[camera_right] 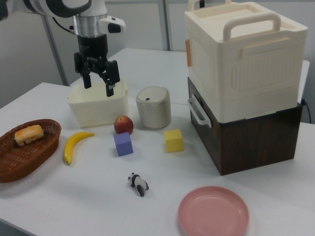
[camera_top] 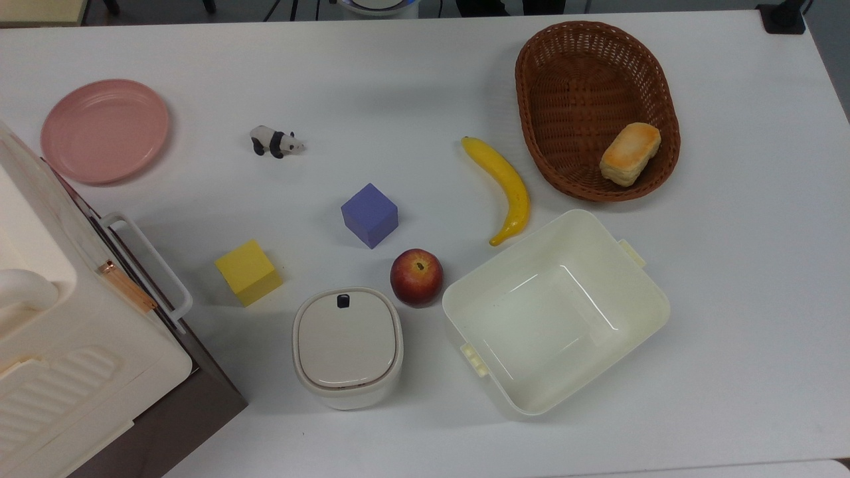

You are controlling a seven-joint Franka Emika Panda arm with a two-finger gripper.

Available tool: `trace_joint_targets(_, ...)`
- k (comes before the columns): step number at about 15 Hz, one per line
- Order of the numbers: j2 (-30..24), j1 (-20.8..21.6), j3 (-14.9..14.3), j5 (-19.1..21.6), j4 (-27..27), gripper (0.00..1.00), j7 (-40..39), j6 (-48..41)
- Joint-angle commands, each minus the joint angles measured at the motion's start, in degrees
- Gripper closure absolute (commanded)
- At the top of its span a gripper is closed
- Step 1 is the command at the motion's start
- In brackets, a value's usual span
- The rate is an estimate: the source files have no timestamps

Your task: Slide the drawer open

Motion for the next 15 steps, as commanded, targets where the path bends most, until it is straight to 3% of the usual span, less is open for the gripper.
trace_joint_targets(1, -0.4, 0.2, 0.7, 0.3, 0.6, 0.0, 1.9, -0.9)
trace_joint_targets(6, -0.3, -0.1, 1.6, 0.7, 0.2, 0.0, 1.5, 3.6)
trace_joint_targets(15, -0.9, -1.3, 2.9, 0.7, -0.7, 0.0, 1.7, 3.6)
